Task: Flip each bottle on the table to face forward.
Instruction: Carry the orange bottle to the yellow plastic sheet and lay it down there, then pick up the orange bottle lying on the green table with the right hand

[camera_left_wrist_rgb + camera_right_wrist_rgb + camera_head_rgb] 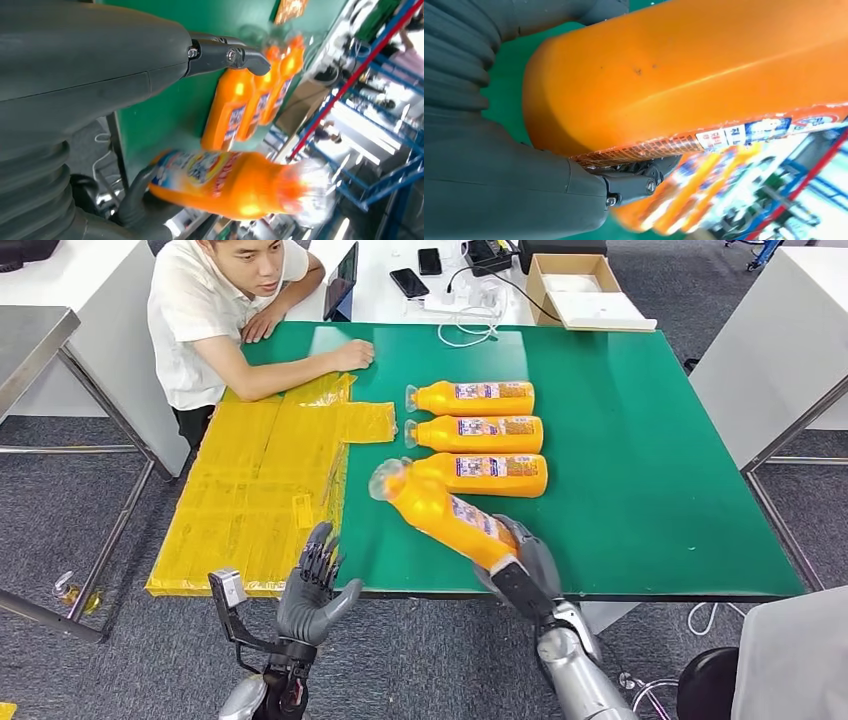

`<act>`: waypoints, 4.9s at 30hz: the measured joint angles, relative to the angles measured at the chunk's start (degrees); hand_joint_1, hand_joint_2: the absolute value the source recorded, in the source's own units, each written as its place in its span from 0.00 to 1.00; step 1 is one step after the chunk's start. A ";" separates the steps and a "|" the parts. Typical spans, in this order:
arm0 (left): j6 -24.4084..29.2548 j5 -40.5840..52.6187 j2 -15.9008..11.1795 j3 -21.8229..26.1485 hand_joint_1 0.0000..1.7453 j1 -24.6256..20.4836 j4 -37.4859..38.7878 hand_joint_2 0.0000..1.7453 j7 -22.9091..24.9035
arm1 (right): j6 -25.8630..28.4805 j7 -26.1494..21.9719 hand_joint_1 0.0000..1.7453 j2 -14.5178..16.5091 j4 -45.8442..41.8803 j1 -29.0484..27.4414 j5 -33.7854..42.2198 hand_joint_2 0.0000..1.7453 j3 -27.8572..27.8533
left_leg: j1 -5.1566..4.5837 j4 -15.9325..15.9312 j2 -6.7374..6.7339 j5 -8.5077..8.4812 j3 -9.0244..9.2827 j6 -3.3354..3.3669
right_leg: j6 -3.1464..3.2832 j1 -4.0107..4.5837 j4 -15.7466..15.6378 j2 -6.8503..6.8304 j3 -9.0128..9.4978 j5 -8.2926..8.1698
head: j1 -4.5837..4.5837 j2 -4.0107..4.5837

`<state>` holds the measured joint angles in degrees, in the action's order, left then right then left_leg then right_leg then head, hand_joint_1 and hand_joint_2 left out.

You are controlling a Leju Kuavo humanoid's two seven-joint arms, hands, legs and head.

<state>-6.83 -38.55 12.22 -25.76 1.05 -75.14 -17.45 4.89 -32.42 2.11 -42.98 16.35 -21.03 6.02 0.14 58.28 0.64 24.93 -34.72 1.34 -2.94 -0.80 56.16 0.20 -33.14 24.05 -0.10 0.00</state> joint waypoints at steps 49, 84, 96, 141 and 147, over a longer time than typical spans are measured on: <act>-2.21 0.10 -0.62 0.29 1.00 -1.95 -4.95 1.00 -4.38 | -5.16 -1.59 0.00 7.11 1.29 1.08 4.94 0.00 25.65 | 0.01 0.00 -0.02 -0.01 -0.06 -0.02 | 0.01 -0.01 0.00 0.00 -0.12 0.01 | 0.02 0.00; 19.70 87.75 -5.12 4.62 1.00 -39.87 47.20 1.00 12.14 | -1.73 -4.63 0.00 4.58 -23.73 -8.78 1.96 0.00 26.00 | 0.02 -0.02 -0.03 -0.22 0.17 -0.06 | 0.12 0.00 0.06 -0.08 0.15 -0.15 | 0.02 0.00; 15.04 84.94 -5.91 5.71 0.00 -43.35 54.07 1.00 15.71 | -1.33 -5.73 0.00 5.37 -19.77 -8.51 2.61 0.00 25.50 | 0.03 -0.03 -0.13 -0.25 0.38 -0.10 | 0.14 0.01 0.14 0.06 0.26 -0.16 | 0.03 0.00; -8.32 36.09 -8.38 18.81 0.00 -13.62 0.45 1.00 -16.00 | 7.16 -7.52 0.00 2.33 -20.19 -11.93 0.59 0.00 20.59 | -0.01 -0.02 -0.04 -0.25 -0.19 -0.10 | 0.14 -0.03 0.12 0.04 -0.27 -0.14 | 0.04 0.00; -1.40 35.25 -8.19 18.85 0.00 -8.54 -9.51 1.00 -16.25 | 18.52 0.69 0.00 -2.18 -21.62 -11.49 -15.87 1.00 13.52 | -0.07 -0.01 -0.04 -0.23 -0.20 -0.08 | 0.13 -0.10 0.08 0.04 -0.28 -0.15 | 0.03 0.00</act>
<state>-8.23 -3.30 4.03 -6.91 -7.49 -84.65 -33.70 23.41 -31.73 -0.07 -64.60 4.86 -36.90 19.54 0.07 58.27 0.60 24.70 -34.92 1.25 -2.81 -0.90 56.25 0.24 -33.42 23.90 -0.08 0.00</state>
